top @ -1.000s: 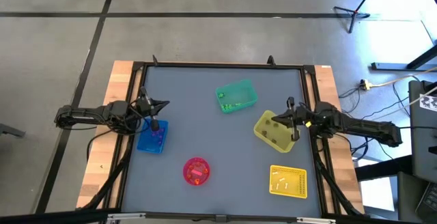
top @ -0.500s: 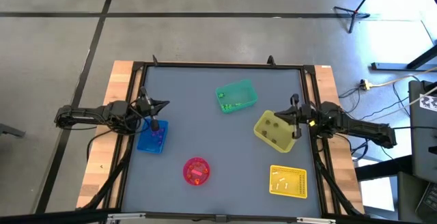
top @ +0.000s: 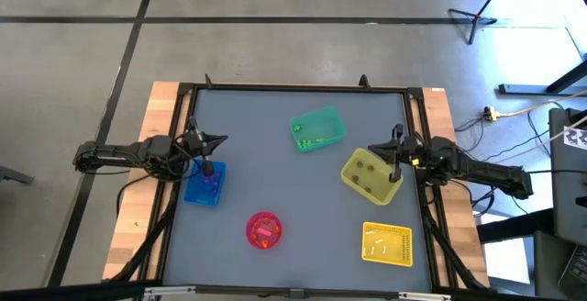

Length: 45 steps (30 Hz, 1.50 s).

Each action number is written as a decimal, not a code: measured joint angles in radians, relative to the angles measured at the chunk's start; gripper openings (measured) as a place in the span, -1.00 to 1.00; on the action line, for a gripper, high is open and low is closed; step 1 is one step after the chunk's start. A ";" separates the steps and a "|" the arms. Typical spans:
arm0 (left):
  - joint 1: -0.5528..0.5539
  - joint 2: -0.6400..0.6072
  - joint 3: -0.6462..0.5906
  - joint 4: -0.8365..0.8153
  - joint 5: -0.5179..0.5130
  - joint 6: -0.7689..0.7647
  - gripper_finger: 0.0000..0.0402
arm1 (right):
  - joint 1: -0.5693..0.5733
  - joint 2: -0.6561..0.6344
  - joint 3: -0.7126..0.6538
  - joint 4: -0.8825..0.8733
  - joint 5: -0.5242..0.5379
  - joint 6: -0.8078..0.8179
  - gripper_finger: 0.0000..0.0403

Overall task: Sort Halloween decoration
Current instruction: Return to Home Position

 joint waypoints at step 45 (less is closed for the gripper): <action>0.000 0.000 0.000 0.000 0.000 0.000 -0.99 | 0.000 0.003 0.000 -0.001 0.000 0.035 -0.97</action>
